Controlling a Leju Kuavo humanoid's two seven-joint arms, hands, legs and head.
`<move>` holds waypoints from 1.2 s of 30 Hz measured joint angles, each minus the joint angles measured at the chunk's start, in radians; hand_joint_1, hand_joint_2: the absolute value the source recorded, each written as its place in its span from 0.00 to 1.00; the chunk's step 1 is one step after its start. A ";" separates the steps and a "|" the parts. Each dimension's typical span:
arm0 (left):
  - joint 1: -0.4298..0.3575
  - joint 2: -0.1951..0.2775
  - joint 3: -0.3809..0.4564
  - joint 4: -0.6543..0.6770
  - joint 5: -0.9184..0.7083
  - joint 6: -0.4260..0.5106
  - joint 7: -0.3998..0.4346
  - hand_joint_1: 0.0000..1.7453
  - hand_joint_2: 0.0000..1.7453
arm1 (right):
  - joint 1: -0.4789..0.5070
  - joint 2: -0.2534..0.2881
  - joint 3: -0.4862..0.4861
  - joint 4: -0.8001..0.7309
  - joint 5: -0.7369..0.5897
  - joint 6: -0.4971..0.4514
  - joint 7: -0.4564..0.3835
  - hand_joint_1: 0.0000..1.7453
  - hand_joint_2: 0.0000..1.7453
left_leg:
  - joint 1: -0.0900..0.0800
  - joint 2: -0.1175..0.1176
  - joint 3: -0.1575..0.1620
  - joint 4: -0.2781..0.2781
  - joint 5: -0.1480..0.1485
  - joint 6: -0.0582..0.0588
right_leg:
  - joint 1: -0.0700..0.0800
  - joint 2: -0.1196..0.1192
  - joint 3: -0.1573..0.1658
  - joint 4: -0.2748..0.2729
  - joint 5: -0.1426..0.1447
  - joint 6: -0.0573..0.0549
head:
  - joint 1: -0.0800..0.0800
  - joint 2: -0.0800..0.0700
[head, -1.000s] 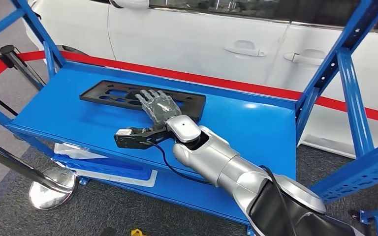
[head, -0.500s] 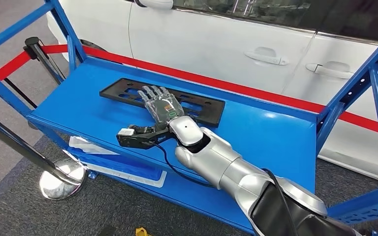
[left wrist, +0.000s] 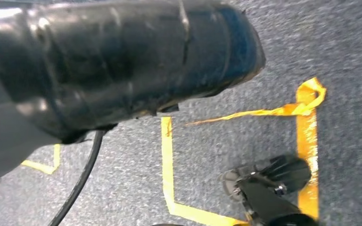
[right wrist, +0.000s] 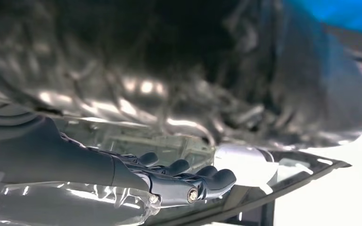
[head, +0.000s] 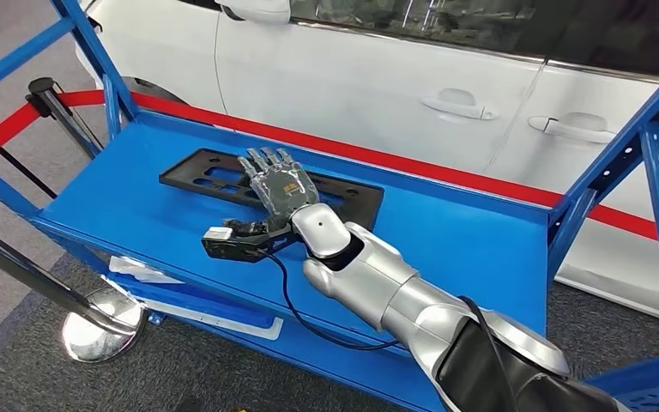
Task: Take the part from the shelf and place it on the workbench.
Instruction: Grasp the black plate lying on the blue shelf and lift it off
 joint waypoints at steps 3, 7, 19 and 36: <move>-0.002 0.000 -0.002 0.000 0.003 0.002 0.002 0.00 0.00 | 0.002 -0.002 0.000 -0.001 0.014 0.004 0.002 0.00 0.00 | -0.012 0.000 0.025 -0.047 -0.012 0.015 | 0.000 -0.001 0.004 -0.011 -0.006 0.013 | 0.000 0.000; 0.001 0.001 -0.002 0.000 0.005 0.004 0.003 0.00 0.00 | 0.002 -0.006 0.000 -0.006 0.022 0.005 0.004 0.00 0.50 | -0.005 -0.001 0.056 -0.069 -0.024 0.038 | 0.001 0.000 -0.034 0.077 -0.050 0.028 | 0.005 0.000; -0.004 -0.003 -0.003 0.000 0.009 0.046 0.004 0.00 0.00 | 0.004 -0.029 0.000 -0.002 0.020 0.140 0.037 0.00 1.00 | -0.009 -0.017 0.092 -0.046 -0.083 0.023 | 0.010 0.008 -0.096 0.001 0.085 0.003 | 0.006 0.000; -0.001 -0.005 -0.004 0.000 0.028 0.040 -0.019 0.00 0.00 | -0.038 -0.073 0.000 0.062 -0.075 0.345 0.073 0.00 1.00 | 0.008 -0.005 0.073 -0.071 -0.038 0.021 | -0.001 0.004 -0.071 0.002 0.053 0.029 | 0.004 0.000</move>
